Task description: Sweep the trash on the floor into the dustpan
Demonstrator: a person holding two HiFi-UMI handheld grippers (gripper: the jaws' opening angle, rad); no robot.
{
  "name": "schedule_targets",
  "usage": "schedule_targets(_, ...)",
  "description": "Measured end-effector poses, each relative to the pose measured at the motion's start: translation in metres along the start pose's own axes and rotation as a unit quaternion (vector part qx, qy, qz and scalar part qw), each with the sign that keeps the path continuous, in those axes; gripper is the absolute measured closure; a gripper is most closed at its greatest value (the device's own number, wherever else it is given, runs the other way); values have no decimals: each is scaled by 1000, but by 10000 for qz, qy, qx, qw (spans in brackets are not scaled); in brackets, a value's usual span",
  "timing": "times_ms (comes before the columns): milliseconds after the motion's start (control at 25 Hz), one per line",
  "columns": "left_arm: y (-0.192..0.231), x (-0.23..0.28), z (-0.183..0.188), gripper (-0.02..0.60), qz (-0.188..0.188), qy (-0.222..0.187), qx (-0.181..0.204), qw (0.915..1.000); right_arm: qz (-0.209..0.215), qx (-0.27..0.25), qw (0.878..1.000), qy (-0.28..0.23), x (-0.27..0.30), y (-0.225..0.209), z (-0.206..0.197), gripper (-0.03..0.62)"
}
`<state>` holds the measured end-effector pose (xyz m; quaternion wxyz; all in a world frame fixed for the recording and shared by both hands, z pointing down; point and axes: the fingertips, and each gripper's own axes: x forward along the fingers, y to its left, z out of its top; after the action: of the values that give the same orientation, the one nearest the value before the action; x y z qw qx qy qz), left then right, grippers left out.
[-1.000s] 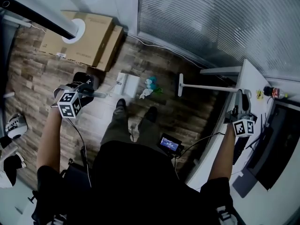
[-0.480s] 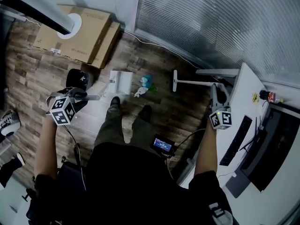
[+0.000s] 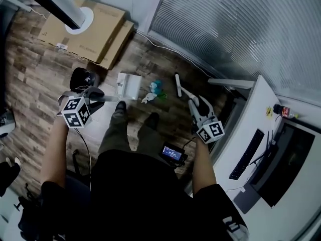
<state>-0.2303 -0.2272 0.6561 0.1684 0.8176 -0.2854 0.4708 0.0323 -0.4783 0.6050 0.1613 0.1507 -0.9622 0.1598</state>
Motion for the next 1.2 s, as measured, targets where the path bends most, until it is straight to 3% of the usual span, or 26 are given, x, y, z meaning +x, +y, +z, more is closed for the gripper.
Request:
schedule_targets(400,0,-5,-7,466,-210,-245,107,9994,-36,724,9973,135,13,61,-20,453)
schedule_targets(640,0,-11,-14,468,-360,-322,169,9987,-640,1320,9884,-382,19,83,-13,451)
schedule_targets(880,1,-6,-8,468,-466,-480,97,9977,-1791,2128,9517,-1297,28,90,-10,446)
schedule_targets(1120,-5,-5,-4,468,-582,-606,68,9964,-2166,2771,9159,-1936,45,106,2,439)
schedule_targets(1200,-5,-6,-4,468,-595,-619,50,9963,-2037,2918,9122,-2032,54,114,7,437)
